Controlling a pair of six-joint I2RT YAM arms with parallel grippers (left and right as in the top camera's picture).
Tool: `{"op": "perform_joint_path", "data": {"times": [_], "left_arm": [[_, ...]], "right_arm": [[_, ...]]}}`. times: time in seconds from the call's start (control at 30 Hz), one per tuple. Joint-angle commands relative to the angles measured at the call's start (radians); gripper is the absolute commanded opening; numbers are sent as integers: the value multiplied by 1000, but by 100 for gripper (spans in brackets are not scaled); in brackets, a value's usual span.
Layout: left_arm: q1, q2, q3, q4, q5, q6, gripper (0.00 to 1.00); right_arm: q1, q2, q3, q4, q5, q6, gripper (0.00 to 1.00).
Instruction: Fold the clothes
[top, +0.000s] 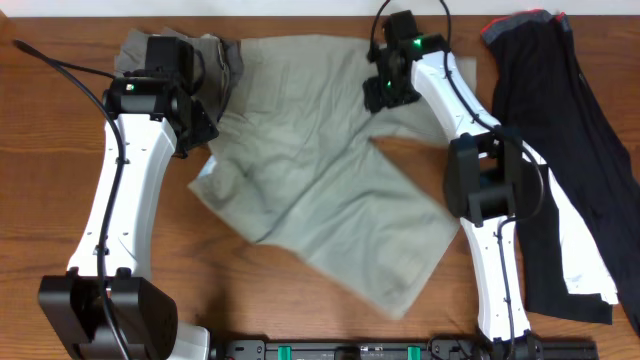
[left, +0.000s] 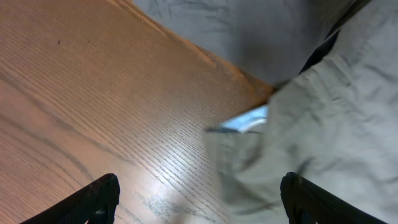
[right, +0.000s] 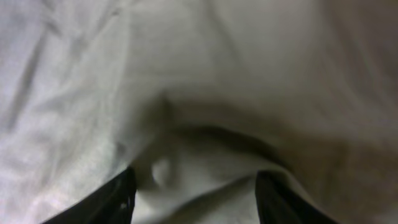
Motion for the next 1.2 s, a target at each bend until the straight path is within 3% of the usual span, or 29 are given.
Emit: {"op": "perform_joint_path", "data": {"times": [0.0, 0.2, 0.3, 0.53, 0.8, 1.0, 1.17], "left_arm": [[5, 4, 11, -2, -17, 3, 84], [5, 4, 10, 12, -16, 2, 84], [5, 4, 8, 13, -2, 3, 84], [4, 4, 5, 14, 14, 6, 84], [4, 4, -51, 25, 163, 138, 81], [4, 5, -208, 148, 385, 320, 81], [4, 6, -336, 293, 542, 433, 81]], "right_arm": [[-77, 164, -152, 98, 95, 22, 59], [-134, 176, -171, 335, 61, -30, 64], [-140, 176, -135, 319, 24, -50, 68], [-138, 151, 118, -17, -98, -53, 80], [-137, 50, 454, -417, -146, -53, 87], [-137, -64, 510, -599, -180, -105, 94], [-137, -111, 510, -662, -178, -143, 94]]}}
